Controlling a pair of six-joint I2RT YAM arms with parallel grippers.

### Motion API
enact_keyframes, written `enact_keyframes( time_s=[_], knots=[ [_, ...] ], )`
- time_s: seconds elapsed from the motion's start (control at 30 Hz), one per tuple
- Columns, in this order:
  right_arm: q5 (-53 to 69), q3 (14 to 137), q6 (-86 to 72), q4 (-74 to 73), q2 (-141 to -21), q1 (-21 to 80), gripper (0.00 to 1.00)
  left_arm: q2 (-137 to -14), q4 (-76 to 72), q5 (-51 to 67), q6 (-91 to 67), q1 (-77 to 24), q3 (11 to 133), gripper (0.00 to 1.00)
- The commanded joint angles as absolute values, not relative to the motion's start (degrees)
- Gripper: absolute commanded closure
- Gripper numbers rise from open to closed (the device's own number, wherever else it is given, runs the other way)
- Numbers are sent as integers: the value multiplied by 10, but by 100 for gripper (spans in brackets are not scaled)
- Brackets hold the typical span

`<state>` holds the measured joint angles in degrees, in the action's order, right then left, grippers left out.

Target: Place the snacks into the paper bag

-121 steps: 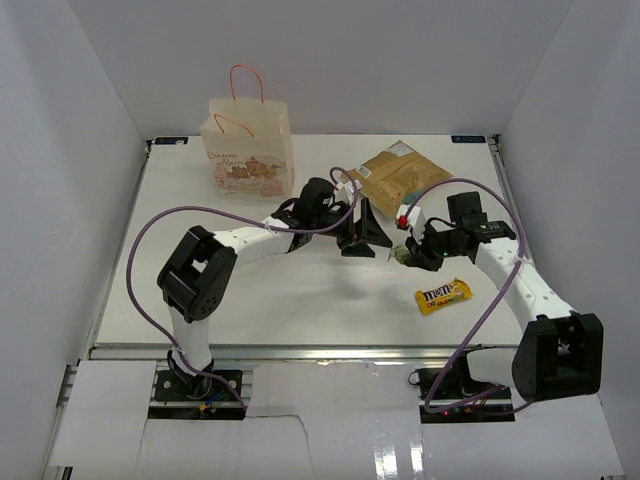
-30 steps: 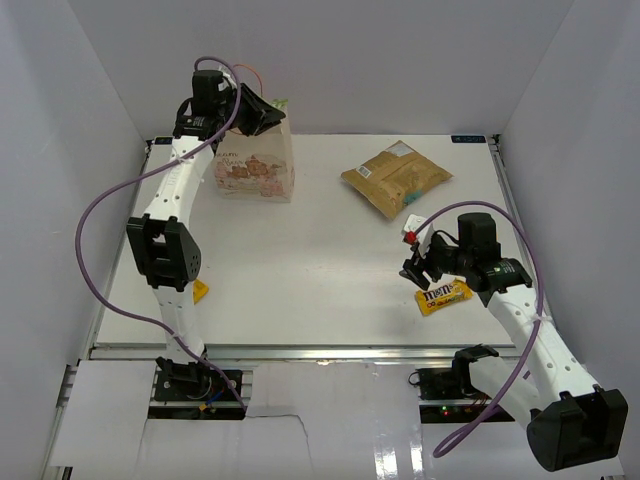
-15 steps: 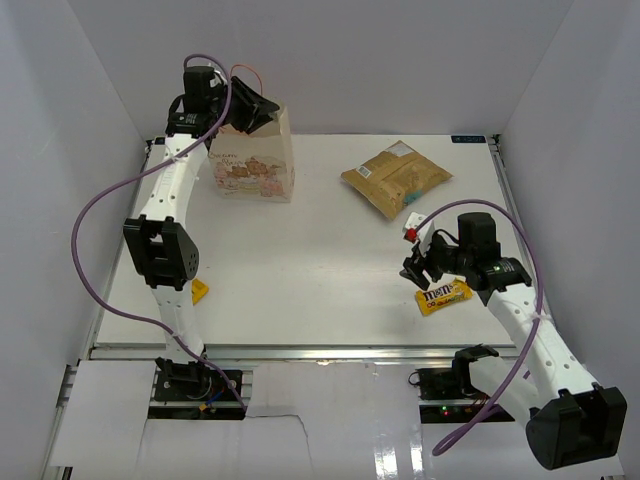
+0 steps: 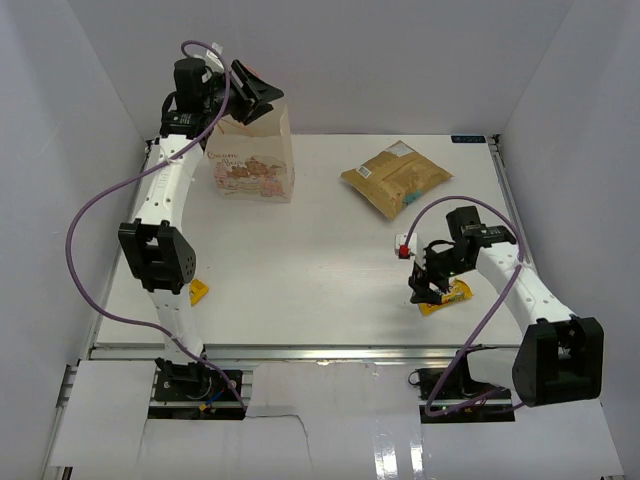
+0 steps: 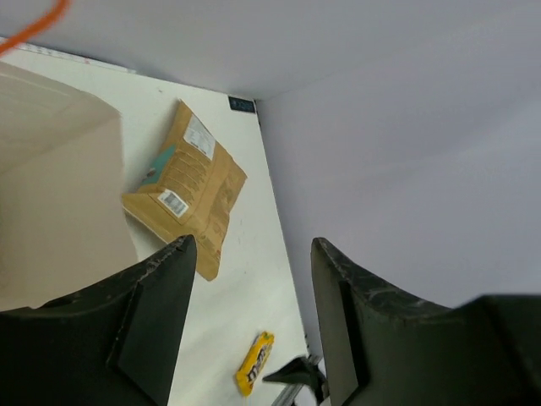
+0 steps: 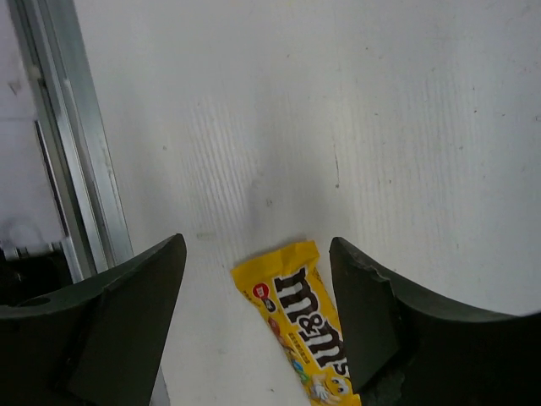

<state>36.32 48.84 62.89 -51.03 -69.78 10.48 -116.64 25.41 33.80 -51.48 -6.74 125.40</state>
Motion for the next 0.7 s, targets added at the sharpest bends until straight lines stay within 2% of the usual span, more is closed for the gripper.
enact_keyframes(
  time_s=[0.0, 0.07, 0.1, 0.13, 0.17, 0.2, 0.23, 0.3, 0.37, 0.57, 0.6, 0.67],
  knots=[
    [368, 526, 894, -668, -704, 69, 25, -1072, 153, 424, -441, -68, 1205, 33],
    [309, 508, 964, -653, -708, 54, 25, -1005, 123, 439, -388, -75, 1151, 29],
    [291, 504, 972, -643, -711, 50, 25, -975, 107, 438, -373, -78, 1073, 26],
    [275, 500, 982, -634, -721, 46, 25, -909, 65, 423, -361, -82, 1025, 22],
    [245, 491, 1001, -616, -728, 44, 24, -872, 32, 418, -353, -87, 973, 12],
    [230, 485, 1002, -600, -733, 43, 24, -840, 4, 416, -356, -88, 869, 8],
    [206, 480, 1009, -568, -746, 40, 24, -780, -57, 409, -367, -89, 822, 3],
    [189, 469, 1008, -534, -777, 39, 25, -731, -80, 403, -380, -91, 714, 3],
    [179, 478, 988, -504, -806, 38, 26, -679, -83, 384, -395, -109, 662, 3],
    [156, 508, 966, -488, -870, 38, 43, -628, -83, 333, -431, -194, 522, 3],
    [150, 502, 968, -483, -871, 38, 53, -629, -83, 325, -433, -206, 513, 3],
    [146, 483, 969, -483, -870, 38, 62, -641, -90, 315, -446, -241, 494, 3]
  ],
)
